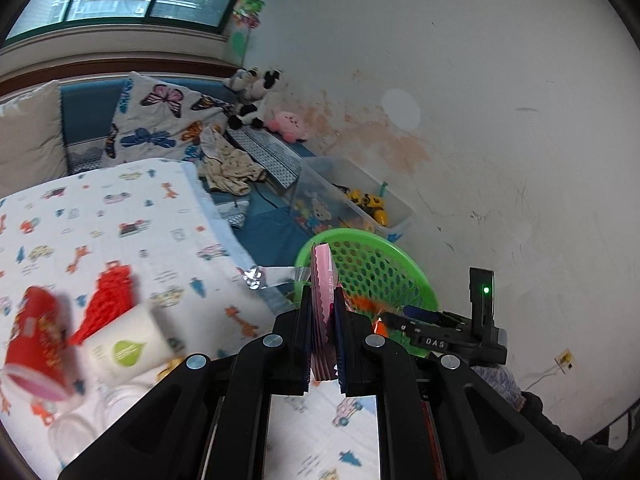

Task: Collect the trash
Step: 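Drop the wafer pack into the basket with the right tool while the left tool drops the wipes pack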

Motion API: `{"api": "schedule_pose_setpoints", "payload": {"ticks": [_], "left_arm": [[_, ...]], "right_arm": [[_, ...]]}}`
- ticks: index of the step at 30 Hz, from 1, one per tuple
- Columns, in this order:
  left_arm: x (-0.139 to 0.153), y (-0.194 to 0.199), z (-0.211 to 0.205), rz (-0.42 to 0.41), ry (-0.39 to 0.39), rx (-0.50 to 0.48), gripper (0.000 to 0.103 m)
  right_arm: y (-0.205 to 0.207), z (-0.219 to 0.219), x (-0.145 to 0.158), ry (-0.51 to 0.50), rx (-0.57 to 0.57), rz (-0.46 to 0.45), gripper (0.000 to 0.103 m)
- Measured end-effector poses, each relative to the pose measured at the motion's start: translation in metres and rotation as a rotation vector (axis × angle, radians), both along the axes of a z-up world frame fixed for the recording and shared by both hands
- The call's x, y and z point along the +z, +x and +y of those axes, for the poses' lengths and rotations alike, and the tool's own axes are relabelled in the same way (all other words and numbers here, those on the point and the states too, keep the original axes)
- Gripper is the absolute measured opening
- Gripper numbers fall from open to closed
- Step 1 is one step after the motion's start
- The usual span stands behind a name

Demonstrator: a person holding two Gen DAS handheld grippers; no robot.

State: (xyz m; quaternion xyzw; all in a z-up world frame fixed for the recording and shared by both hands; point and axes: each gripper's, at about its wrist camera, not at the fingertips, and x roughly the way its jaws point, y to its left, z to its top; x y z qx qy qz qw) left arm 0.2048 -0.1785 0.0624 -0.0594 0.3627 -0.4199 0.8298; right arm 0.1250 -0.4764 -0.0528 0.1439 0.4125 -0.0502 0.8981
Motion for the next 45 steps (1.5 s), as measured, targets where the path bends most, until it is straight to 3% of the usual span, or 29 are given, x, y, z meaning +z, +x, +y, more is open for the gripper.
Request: {"api": "schedule_pose_setpoints", "payload": {"ticks": [11, 21, 27, 31, 39, 45], "left_arm": [[-0.009, 0.010, -0.070, 0.012, 0.054, -0.065, 0.010], [-0.041, 0.015, -0.126, 0.054, 0.128, -0.100, 0.010], [-0.061, 0.013, -0.141, 0.093, 0.153, -0.113, 0.016], [-0.067, 0.012, -0.139, 0.108, 0.148, -0.111, 0.046], [-0.059, -0.004, -0.106, 0.083, 0.135, -0.097, 0.053], [-0.054, -0.026, -0.053, 0.052, 0.117, -0.060, 0.058]], "right_arm": [[-0.020, -0.025, 0.000, 0.001, -0.046, -0.004, 0.081], [-0.045, -0.033, 0.017, 0.019, -0.072, -0.051, 0.083], [-0.050, -0.033, 0.021, 0.030, -0.073, -0.066, 0.083], [-0.054, -0.031, 0.021, 0.037, -0.072, -0.071, 0.083], [-0.059, -0.016, 0.027, 0.052, -0.046, -0.091, 0.083], [-0.059, 0.006, 0.034, 0.066, -0.004, -0.117, 0.084]]}}
